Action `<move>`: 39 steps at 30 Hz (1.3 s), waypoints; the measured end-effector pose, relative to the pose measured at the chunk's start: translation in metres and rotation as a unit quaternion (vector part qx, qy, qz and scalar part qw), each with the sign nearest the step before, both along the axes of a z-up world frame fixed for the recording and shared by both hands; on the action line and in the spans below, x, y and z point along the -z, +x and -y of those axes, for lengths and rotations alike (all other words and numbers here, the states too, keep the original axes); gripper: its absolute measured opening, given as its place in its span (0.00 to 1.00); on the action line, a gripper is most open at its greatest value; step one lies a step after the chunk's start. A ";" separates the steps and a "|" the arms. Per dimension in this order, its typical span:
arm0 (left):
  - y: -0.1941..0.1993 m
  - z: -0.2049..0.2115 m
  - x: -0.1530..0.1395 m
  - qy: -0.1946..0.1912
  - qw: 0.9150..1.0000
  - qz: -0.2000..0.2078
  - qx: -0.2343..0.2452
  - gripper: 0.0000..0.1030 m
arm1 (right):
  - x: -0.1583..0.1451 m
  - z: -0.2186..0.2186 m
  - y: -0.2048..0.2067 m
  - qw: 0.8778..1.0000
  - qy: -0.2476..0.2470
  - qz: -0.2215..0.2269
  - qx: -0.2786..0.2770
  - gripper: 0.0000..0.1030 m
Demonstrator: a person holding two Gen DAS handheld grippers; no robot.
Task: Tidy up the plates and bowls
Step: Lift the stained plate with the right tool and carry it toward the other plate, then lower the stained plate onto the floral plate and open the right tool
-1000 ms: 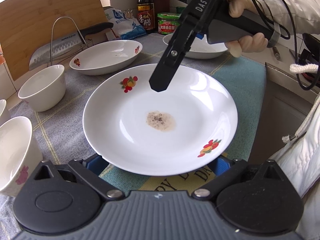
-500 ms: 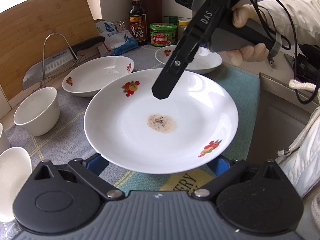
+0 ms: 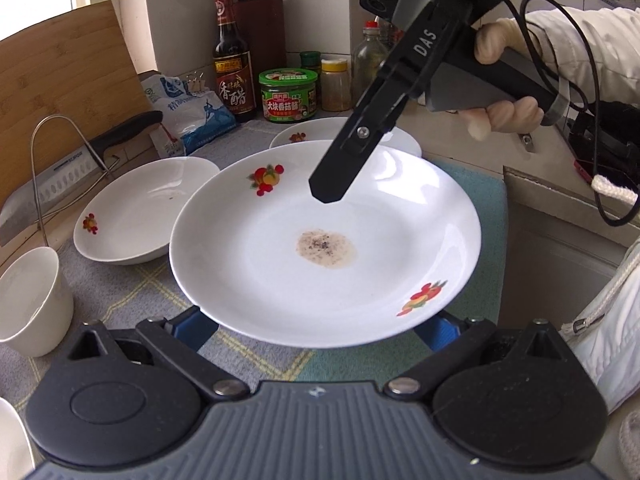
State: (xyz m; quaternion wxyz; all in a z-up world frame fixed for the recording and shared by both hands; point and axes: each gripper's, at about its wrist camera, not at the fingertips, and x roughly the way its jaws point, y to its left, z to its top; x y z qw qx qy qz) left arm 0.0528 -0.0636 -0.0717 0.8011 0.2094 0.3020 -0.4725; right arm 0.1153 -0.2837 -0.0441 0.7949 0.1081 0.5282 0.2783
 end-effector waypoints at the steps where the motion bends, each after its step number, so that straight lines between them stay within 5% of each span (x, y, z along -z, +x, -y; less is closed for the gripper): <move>1: 0.001 0.005 0.001 0.000 1.000 0.000 0.004 0.99 | 0.000 0.006 -0.001 1.000 0.001 0.001 0.006 1.00; 23: 0.035 0.094 0.013 0.001 0.999 -0.002 0.051 0.99 | 0.003 0.099 0.006 0.997 -0.005 0.020 0.075 1.00; 39: 0.053 0.120 0.019 0.007 0.999 -0.005 0.046 0.99 | 0.023 0.124 0.014 0.995 0.003 0.011 0.101 1.00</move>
